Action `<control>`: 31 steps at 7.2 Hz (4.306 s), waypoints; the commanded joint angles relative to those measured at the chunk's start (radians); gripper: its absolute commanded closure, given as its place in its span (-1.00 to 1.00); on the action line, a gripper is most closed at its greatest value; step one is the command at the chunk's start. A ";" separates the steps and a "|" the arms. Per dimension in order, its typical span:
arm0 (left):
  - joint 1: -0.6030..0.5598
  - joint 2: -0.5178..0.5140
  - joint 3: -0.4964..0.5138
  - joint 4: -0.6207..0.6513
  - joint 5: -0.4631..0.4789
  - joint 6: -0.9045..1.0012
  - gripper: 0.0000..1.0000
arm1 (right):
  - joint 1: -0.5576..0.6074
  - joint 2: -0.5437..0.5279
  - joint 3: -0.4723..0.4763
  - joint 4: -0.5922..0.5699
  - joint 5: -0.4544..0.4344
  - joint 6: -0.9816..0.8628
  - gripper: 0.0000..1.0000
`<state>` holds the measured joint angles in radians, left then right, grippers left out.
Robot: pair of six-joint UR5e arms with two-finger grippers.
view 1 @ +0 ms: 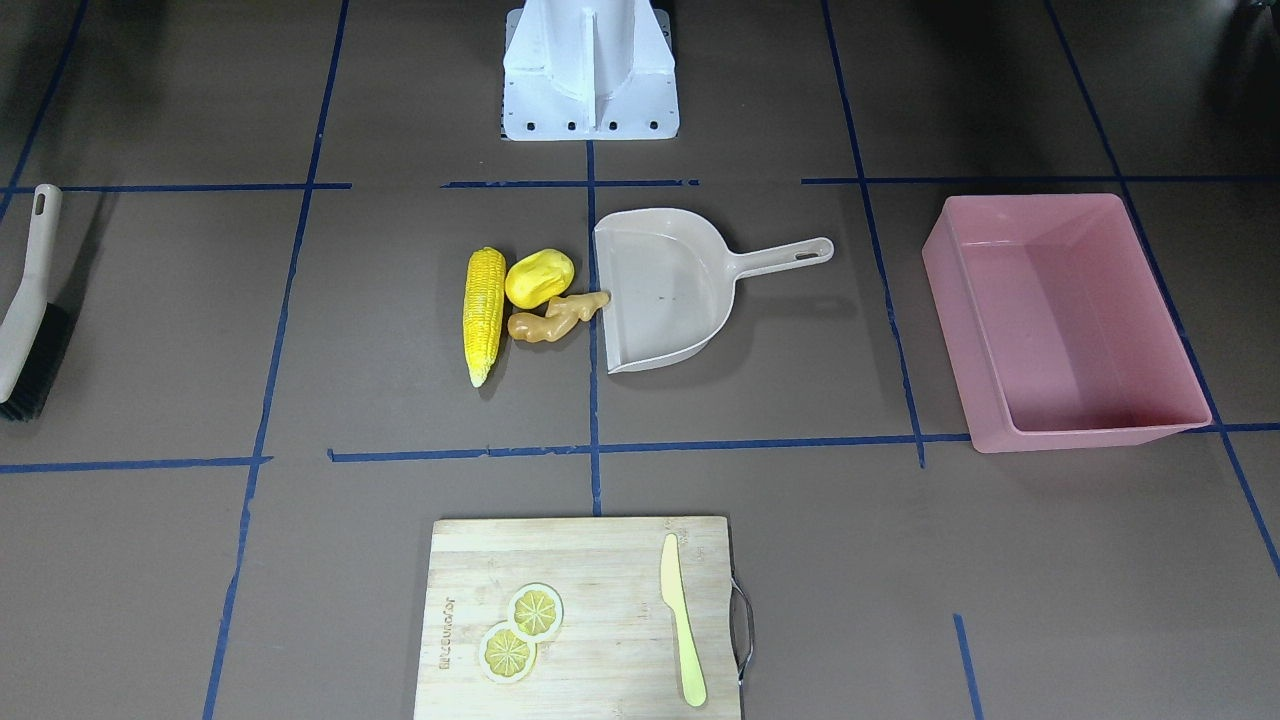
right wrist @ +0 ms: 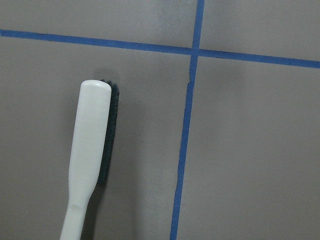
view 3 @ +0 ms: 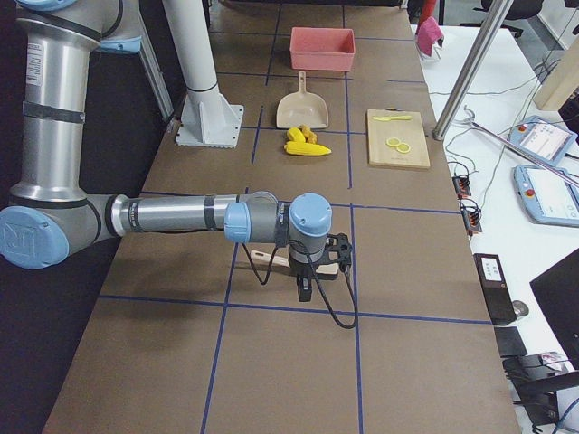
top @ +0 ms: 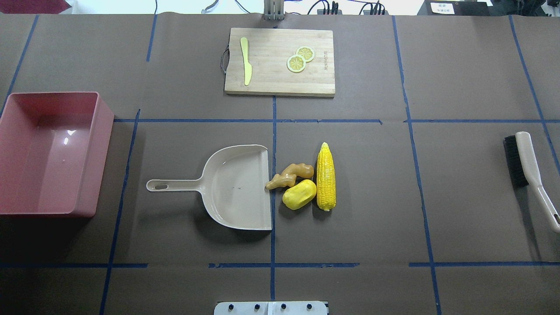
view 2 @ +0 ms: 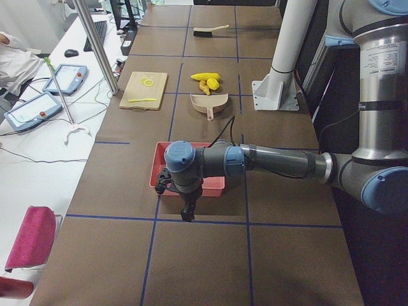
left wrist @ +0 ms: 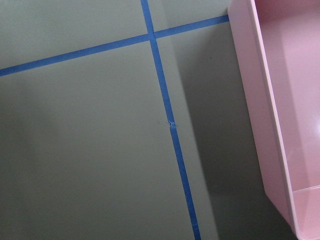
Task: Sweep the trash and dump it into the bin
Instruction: 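Grasp the white-handled brush with the right gripper, then lift the brush with the right gripper while the left gripper reaches for the dustpan handle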
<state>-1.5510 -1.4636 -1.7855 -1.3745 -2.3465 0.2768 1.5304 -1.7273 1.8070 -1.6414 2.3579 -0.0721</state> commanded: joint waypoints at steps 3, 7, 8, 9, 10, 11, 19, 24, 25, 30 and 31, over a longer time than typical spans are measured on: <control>0.006 0.000 -0.020 0.005 0.007 -0.001 -1.00 | -0.003 0.000 0.000 0.000 0.000 0.000 -1.00; 0.009 -0.029 0.009 -0.252 0.001 -0.007 -1.00 | -0.281 -0.007 0.025 0.428 -0.032 0.608 -1.00; 0.009 -0.026 0.011 -0.273 -0.002 -0.007 -1.00 | -0.359 -0.078 0.025 0.566 -0.076 0.694 -1.00; 0.012 -0.029 0.012 -0.273 -0.002 -0.007 -1.00 | -0.406 -0.121 0.023 0.631 -0.116 0.715 -1.00; 0.015 -0.027 0.011 -0.273 -0.002 -0.007 -1.00 | -0.449 -0.149 0.022 0.644 -0.135 0.719 -1.00; 0.016 -0.027 0.011 -0.273 -0.004 -0.007 -1.00 | -0.460 -0.184 0.022 0.652 -0.135 0.721 -0.97; 0.016 -0.027 0.011 -0.273 -0.007 -0.005 -1.00 | -0.566 -0.189 -0.008 0.664 -0.183 0.810 1.00; 0.023 -0.029 0.009 -0.317 -0.008 0.004 -1.00 | -0.558 -0.178 0.070 0.641 -0.148 0.810 1.00; 0.023 -0.012 0.018 -0.398 -0.008 0.002 -1.00 | -0.558 -0.134 0.096 0.576 -0.143 0.816 1.00; 0.280 -0.130 0.014 -0.716 -0.024 -0.013 -1.00 | -0.559 0.000 0.107 0.489 -0.154 0.824 1.00; 0.307 -0.200 -0.010 -0.710 -0.025 -0.034 -1.00 | -0.559 0.000 0.107 0.491 -0.155 0.824 1.00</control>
<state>-1.2971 -1.5876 -1.7768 -2.0691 -2.3703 0.2596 0.9711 -1.7308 1.9140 -1.1511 2.2045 0.7516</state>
